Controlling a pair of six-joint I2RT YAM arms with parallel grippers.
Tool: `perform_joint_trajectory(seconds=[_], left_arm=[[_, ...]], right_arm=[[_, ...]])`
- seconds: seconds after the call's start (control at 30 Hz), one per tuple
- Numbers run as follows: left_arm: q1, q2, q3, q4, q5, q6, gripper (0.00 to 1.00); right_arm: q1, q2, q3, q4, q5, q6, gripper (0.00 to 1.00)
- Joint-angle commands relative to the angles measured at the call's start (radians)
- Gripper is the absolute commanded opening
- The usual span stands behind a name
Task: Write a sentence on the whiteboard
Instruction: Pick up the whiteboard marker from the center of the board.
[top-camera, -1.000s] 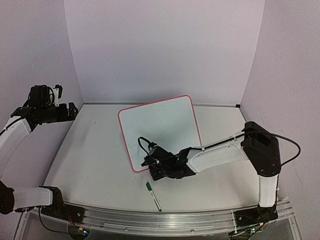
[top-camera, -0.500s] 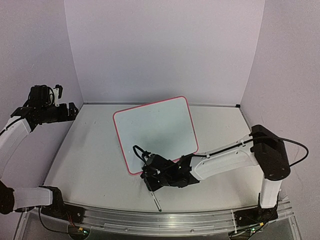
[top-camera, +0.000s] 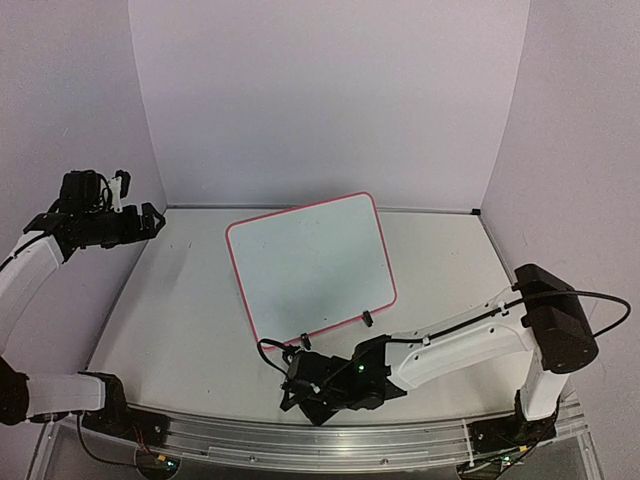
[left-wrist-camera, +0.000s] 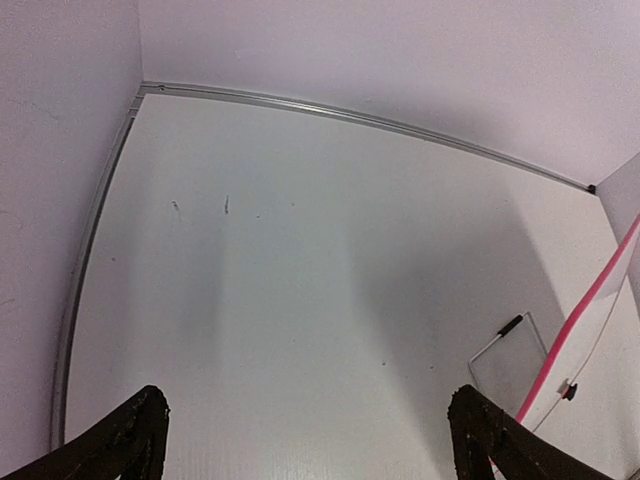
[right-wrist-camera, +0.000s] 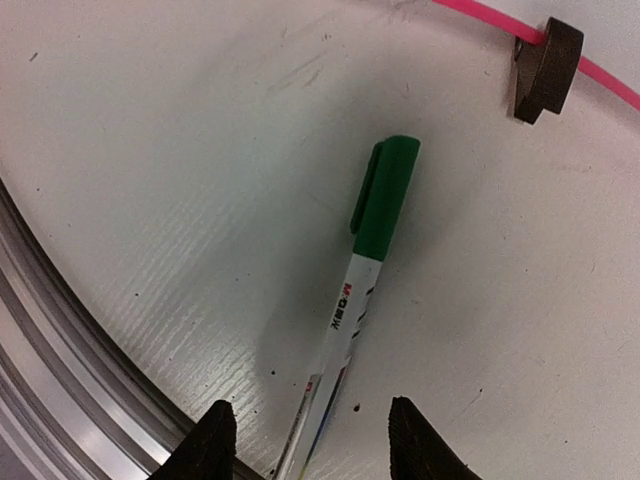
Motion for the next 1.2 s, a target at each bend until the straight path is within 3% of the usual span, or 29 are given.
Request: perform_joint_trajectory(seconds=[0.0, 0.23, 0.47, 0.7, 0.87, 1.17], left_arm=[[-0.006, -0.019, -0.030, 0.059, 0.121, -0.107, 0.96], [-0.056, -0.059, -0.101, 0.067, 0.162, -0.187, 0.93], [-0.276, -0.101, -0.168, 0.108, 0.118, -0.303, 0.92], [-0.410, -0.195, -0.213, 0.169, 0.121, -0.456, 0.87], [-0.592, -0.205, -0.215, 0.207, 0.099, -0.549, 0.85], [-0.909, -0.009, -0.145, 0.364, -0.001, -0.591, 0.86]], right_arm=[[-0.006, 0.042, 0.033, -0.043, -0.019, 0.032, 0.46], [-0.006, 0.094, 0.069, -0.048, -0.052, 0.033, 0.34], [-0.012, 0.075, 0.060, -0.076, 0.041, 0.085, 0.01], [-0.012, -0.132, -0.025, -0.036, 0.150, -0.001, 0.00], [-0.013, -0.313, -0.066, -0.001, 0.252, -0.103, 0.00], [-0.018, -0.374, 0.012, 0.050, 0.304, -0.297, 0.00]])
